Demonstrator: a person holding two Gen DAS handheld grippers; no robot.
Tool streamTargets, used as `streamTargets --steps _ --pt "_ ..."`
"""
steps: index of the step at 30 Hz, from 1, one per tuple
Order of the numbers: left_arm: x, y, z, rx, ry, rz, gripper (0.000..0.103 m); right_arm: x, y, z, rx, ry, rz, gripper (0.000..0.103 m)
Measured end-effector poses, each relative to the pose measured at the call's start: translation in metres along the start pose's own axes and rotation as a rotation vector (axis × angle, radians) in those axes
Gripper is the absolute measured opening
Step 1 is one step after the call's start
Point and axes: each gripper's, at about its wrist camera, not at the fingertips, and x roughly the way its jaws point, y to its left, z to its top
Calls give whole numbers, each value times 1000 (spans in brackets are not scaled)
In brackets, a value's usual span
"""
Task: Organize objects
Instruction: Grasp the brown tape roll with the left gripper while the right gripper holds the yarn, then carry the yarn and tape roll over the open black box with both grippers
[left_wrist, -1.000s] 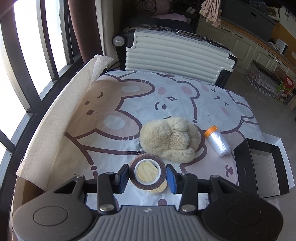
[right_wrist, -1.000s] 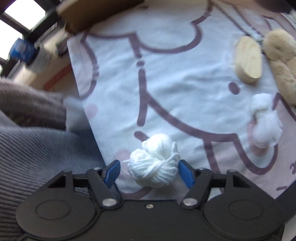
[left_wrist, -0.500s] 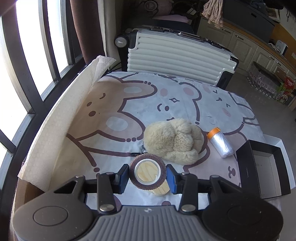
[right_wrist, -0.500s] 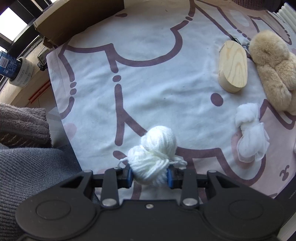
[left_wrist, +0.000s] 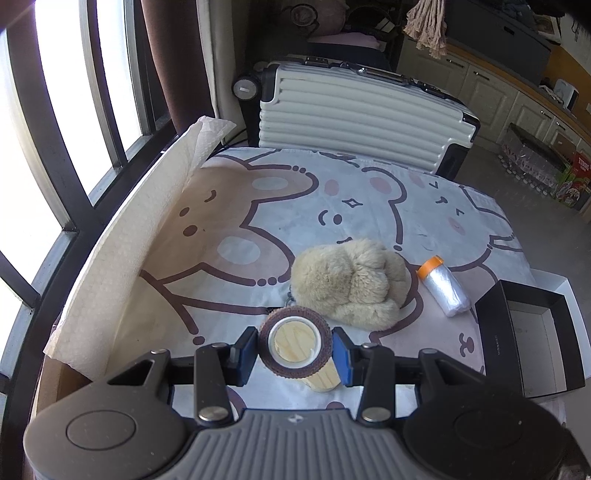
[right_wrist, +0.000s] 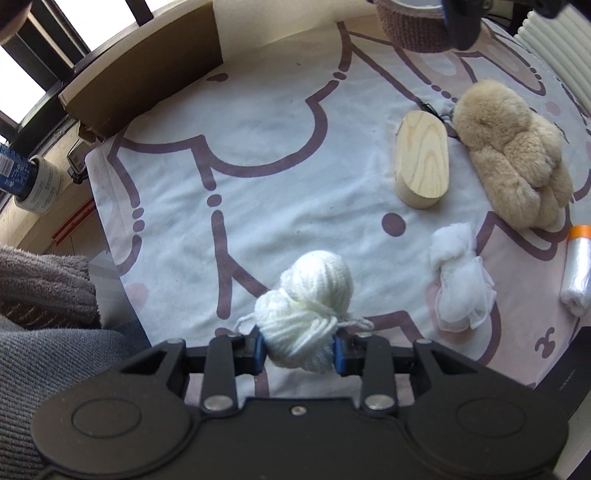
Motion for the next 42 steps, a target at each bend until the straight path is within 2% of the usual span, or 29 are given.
streamTargets --steps 22,37,42 --pt "-11 -11 0 13 -26 3 44 -61 -38 -4 230 -223 -119 35" --pt "-12 -18 -2 44 -20 1 44 -96 -72 -19 449 -329 -228 35" --pt "-13 -23 -2 53 -19 -4 44 -104 -76 -24 486 -352 -259 35"
